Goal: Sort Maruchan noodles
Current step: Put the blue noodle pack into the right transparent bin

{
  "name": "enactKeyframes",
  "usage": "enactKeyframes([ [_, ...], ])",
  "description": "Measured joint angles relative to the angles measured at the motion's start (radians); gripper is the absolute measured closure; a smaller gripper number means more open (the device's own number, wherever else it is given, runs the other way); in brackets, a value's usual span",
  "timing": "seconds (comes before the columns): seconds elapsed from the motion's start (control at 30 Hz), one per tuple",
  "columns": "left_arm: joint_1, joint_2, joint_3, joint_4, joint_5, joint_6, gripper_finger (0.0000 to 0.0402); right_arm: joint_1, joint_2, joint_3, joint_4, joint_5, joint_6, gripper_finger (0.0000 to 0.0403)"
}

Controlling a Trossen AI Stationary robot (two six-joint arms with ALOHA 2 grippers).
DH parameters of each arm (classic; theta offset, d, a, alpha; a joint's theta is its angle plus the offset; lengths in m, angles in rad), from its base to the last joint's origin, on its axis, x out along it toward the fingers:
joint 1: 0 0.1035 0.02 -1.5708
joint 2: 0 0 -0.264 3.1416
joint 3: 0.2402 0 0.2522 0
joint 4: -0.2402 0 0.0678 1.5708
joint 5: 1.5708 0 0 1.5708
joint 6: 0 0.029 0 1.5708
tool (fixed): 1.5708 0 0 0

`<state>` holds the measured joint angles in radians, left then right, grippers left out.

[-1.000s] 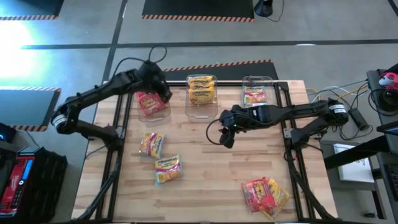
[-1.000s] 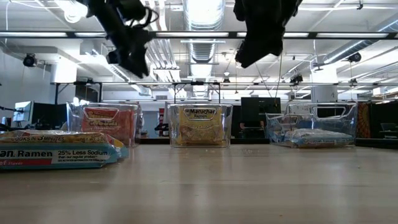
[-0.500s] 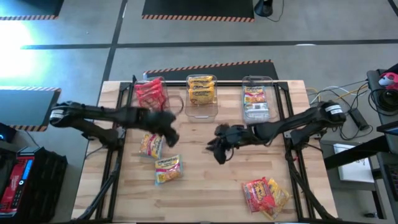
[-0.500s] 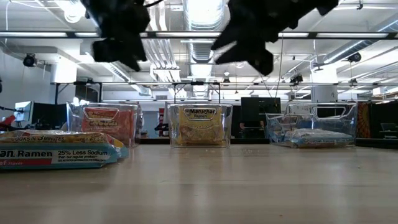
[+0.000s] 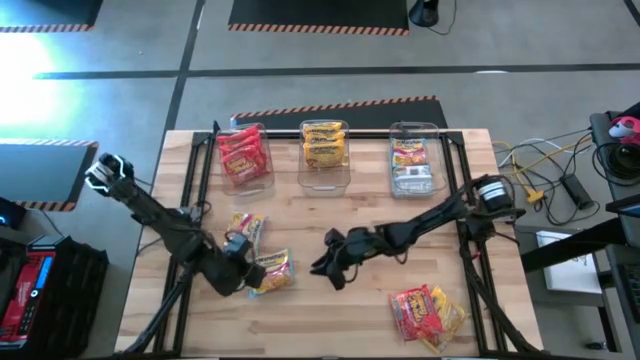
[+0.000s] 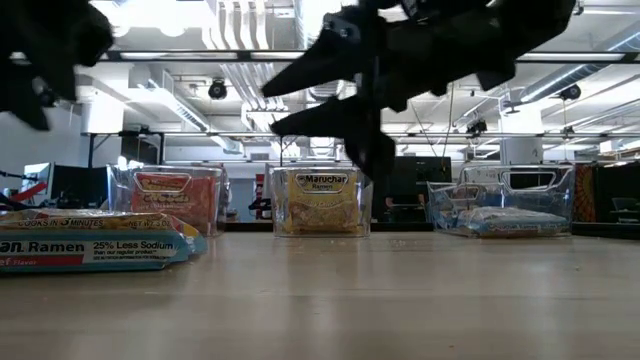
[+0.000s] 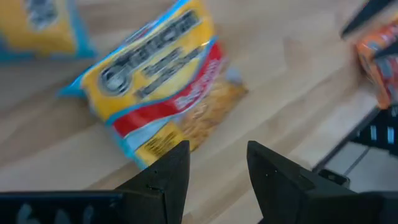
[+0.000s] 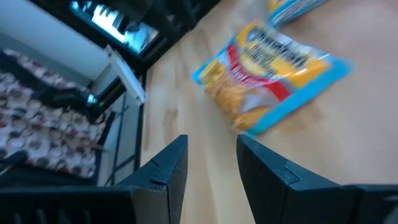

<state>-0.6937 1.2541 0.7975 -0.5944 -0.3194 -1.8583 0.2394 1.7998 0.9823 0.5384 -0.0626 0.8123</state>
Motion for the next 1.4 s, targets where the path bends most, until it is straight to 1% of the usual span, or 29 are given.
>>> enactKeyframes([
  [0.07, -0.027, 0.0, -0.03, 0.008, -0.019, -0.09, 0.0259, 0.0, 0.046, 0.04, -0.003, -0.039, 0.001, 0.0278],
  [0.13, -0.035, 0.0, -0.052, 0.008, -0.039, -0.136, 0.0259, -0.001, 0.084, 0.086, -0.007, -0.078, 0.0, 0.0278],
  [0.3, -0.035, 0.016, -0.094, 0.066, -0.037, -0.143, 0.0259, -0.004, 0.148, 0.177, -0.035, -0.148, -0.013, 0.0278],
  [0.5, -0.038, 0.035, -0.138, 0.078, 0.024, -0.168, 0.0259, -0.009, 0.162, 0.243, -0.167, -0.147, -0.058, 0.0278],
  [0.6, -0.038, 0.048, -0.158, 0.087, 0.05, -0.177, 0.0259, -0.011, 0.156, 0.249, -0.199, -0.146, -0.07, 0.0278],
  [0.77, -0.033, 0.09, -0.193, 0.122, 0.058, -0.202, 0.0259, -0.011, 0.154, 0.25, -0.242, -0.147, -0.068, 0.0278],
  [0.9, -0.015, 0.141, -0.204, 0.231, 0.038, -0.186, 0.0259, -0.011, 0.154, 0.25, -0.316, -0.147, -0.067, 0.0278],
  [1.0, 0.011, 0.194, -0.205, 0.327, 0.013, -0.142, 0.0259, -0.012, 0.15, 0.25, -0.369, -0.147, -0.067, 0.0278],
  [1.17, 0.067, 0.291, -0.183, 0.434, -0.009, -0.069, 0.0259, -0.013, 0.144, 0.249, -0.475, -0.146, -0.077, 0.0278],
  [1.3, 0.103, 0.352, -0.142, 0.441, -0.027, -0.02, 0.0259, -0.013, 0.119, 0.249, -0.556, -0.137, -0.115, 0.0278],
  [1.4, 0.114, 0.387, -0.121, 0.429, -0.029, -0.002, 0.0259, -0.014, 0.09, 0.249, -0.599, -0.091, -0.154, 0.0278],
])
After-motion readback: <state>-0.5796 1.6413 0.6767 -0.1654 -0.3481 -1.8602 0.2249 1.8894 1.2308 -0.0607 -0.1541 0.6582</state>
